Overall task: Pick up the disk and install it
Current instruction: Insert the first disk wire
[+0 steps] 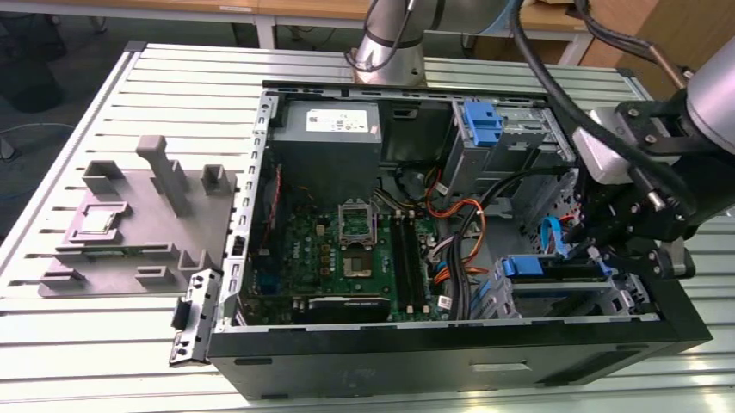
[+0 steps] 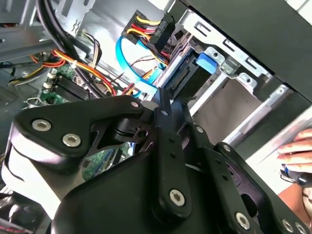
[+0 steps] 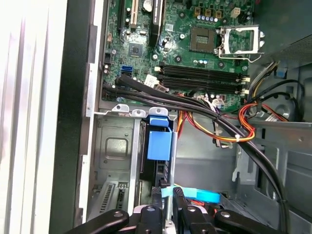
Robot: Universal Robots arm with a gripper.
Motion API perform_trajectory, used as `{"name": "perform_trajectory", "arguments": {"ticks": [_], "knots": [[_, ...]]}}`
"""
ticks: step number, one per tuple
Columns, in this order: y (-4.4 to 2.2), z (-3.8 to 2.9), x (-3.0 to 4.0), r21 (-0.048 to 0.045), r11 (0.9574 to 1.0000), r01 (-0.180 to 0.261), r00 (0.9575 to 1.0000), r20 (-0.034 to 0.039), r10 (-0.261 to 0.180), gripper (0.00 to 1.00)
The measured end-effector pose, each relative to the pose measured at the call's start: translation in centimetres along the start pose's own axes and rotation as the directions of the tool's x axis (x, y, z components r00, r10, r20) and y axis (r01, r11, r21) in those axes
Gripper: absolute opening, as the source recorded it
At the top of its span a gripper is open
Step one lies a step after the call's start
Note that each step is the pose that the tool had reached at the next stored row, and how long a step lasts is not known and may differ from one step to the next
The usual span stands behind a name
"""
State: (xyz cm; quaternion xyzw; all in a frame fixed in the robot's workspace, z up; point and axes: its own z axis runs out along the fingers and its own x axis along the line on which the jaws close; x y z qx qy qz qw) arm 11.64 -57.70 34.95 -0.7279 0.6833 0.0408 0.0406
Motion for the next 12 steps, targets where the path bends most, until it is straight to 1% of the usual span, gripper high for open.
{"name": "perform_trajectory", "arguments": {"ticks": [2,6,9,12], "knots": [[0.0,-0.41,-0.05,0.0,1.0,0.0,1.0,-0.0001,0.0,0.24],[-0.08,-0.41,-0.04,-0.0001,1.0,0.0,1.0,-0.0003,0.0,0.24],[-0.52,-0.41,-0.01,0.0,1.0,0.0,1.0,-0.0004,0.0,0.24],[-0.81,-0.4,0.0,0.0002,1.0,-0.002,1.0,-0.0004,0.002,0.24]]}}
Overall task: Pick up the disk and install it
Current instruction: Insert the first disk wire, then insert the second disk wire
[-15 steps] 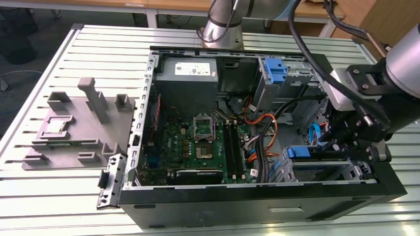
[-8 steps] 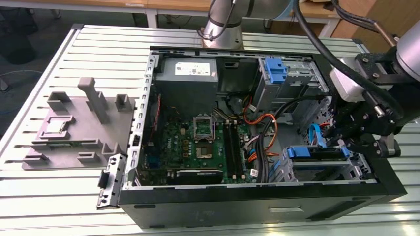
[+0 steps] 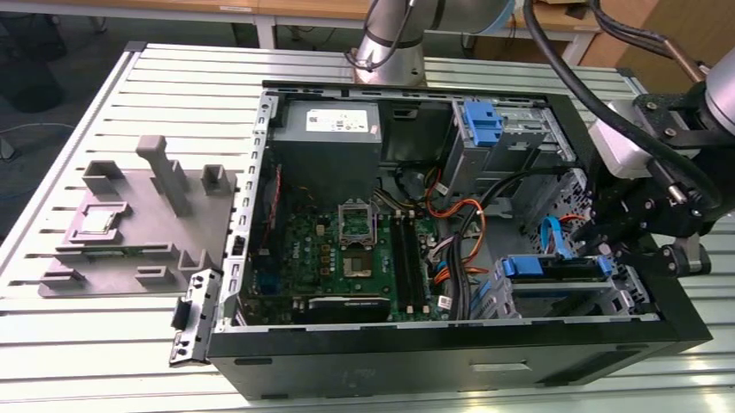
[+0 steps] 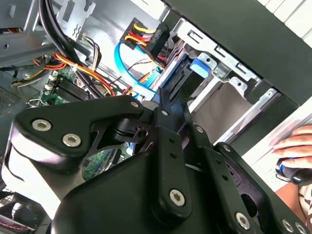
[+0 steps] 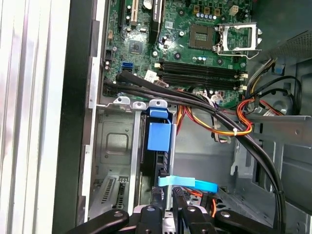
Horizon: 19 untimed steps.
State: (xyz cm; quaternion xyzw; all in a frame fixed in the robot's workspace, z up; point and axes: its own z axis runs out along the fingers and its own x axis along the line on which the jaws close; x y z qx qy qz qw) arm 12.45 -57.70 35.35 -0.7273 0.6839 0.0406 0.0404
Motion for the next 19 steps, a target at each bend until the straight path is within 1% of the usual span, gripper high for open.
{"name": "perform_trajectory", "arguments": {"ticks": [4,5,8,11,14,19], "knots": [[-0.03,0.02,0.01,0.0047,0.9992,-0.041,0.9992,-0.0001,0.041,0.24],[-0.03,0.02,0.01,0.005,0.999,-0.044,0.999,-0.0001,0.044,0.24],[-0.03,0.02,0.01,0.0052,0.9989,-0.046,0.999,0.0,0.046,0.24],[-0.03,-0.22,-0.02,0.0053,0.9989,-0.046,0.999,0.0,0.046,0.24],[-0.03,-0.31,-0.03,0.0052,0.9989,-0.046,0.999,-0.0001,0.046,0.24],[-0.03,-0.32,-0.03,0.0053,0.9989,-0.046,0.999,-0.0001,0.046,0.24]]}}
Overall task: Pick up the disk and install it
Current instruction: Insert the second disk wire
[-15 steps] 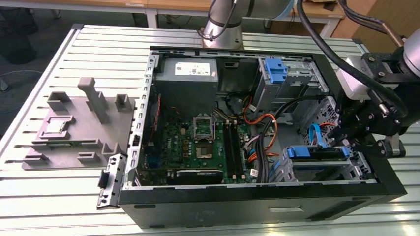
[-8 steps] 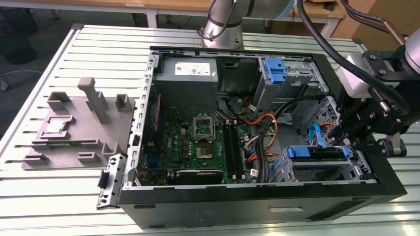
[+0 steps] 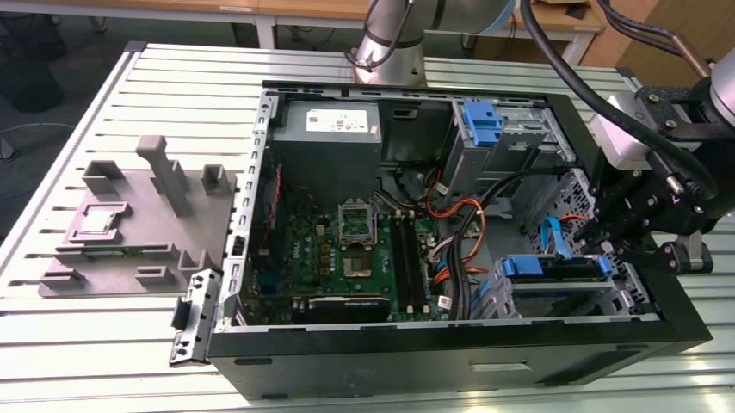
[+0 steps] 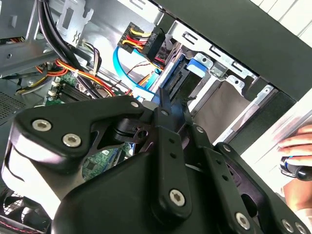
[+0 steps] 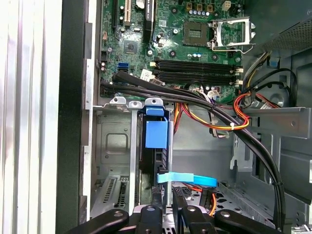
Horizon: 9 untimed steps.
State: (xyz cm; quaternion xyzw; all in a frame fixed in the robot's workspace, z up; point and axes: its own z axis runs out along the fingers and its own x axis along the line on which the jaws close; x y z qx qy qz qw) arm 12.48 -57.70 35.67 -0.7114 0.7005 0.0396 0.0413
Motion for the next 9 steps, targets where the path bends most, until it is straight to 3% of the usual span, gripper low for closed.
{"name": "perform_trajectory", "arguments": {"ticks": [9], "knots": [[-0.01,0.13,-0.66,0.0,1.0,0.0,1.0,0.0009,0.0,0.24]]}}
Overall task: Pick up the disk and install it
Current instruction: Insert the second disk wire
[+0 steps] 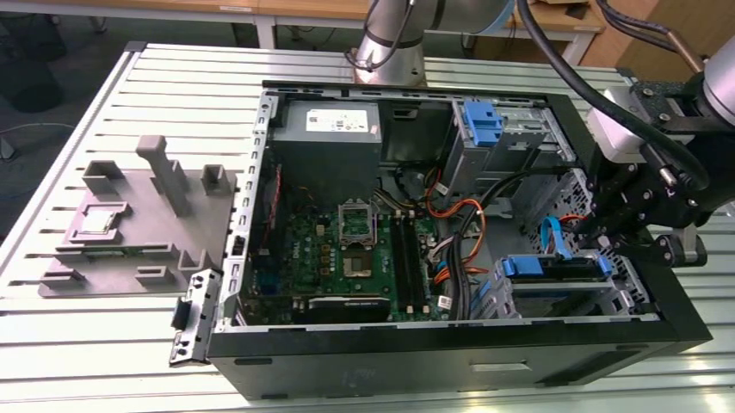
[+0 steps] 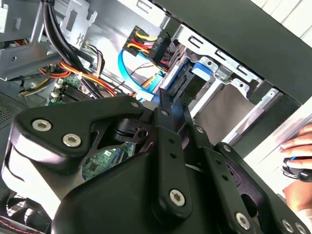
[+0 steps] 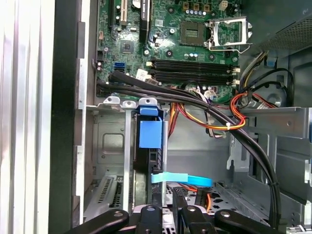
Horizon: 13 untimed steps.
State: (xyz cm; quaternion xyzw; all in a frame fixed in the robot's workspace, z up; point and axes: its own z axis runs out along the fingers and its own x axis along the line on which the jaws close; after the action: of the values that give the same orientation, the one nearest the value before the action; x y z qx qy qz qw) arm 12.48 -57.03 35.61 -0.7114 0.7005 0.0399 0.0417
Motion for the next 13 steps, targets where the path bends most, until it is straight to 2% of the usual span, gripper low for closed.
{"name": "perform_trajectory", "arguments": {"ticks": [13], "knots": [[-0.15,0.22,-1.21,0.0,1.0,0.0,1.0,0.0029,0.0,0.24]]}}
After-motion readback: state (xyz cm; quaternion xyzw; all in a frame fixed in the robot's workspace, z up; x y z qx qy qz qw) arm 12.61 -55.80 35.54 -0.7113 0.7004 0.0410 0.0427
